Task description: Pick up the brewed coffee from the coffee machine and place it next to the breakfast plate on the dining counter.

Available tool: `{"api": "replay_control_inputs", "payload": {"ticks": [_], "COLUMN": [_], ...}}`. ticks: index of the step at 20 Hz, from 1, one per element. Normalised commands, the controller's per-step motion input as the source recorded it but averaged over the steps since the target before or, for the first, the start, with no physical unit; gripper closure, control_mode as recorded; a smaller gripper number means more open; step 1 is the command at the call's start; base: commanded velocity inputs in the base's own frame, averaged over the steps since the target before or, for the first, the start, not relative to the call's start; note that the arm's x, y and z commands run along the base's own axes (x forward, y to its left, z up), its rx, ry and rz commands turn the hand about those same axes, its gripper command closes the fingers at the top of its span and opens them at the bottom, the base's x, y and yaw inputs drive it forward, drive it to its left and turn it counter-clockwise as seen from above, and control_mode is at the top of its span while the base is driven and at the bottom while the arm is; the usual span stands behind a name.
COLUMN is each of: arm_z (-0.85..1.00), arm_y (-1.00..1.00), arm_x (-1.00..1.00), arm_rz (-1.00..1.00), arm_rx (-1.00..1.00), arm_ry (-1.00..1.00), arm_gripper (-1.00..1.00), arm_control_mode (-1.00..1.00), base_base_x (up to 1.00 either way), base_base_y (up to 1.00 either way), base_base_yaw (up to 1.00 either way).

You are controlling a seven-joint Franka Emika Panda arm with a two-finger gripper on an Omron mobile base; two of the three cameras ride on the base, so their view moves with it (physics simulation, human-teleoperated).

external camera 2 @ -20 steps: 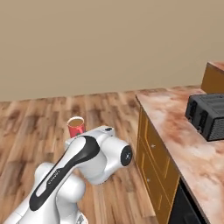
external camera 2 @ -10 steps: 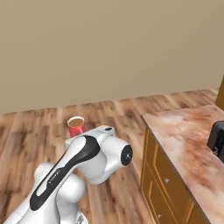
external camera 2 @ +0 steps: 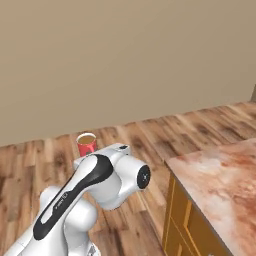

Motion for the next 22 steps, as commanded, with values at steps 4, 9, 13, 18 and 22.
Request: {"api": "replay_control_inputs", "payload": {"ticks": [4, 9, 13, 18, 22], "arm_z": [0.0, 0.0, 0.0, 0.0, 0.0], "arm_y": [0.0, 0.0, 0.0, 0.0, 0.0], "arm_x": [0.0, 0.0, 0.0, 0.0, 0.0], "arm_rz": [0.0, 0.0, 0.0, 0.0, 0.0], "arm_rx": [0.0, 0.0, 0.0, 0.0, 0.0], "arm_ry": [0.0, 0.0, 0.0, 0.0, 0.0], "arm_gripper": [1.0, 1.0, 1.0, 1.0, 1.0], "arm_control_mode": [1.0, 1.0, 1.0, 1.0, 1.0], "base_base_x": [1.0, 1.0, 1.0, 1.0, 1.0], "base_base_y": [0.0, 0.0, 0.0, 0.16, 0.14], "base_base_yaw": [-0.31, -0.31, -0.34, -0.37, -0.39]}}
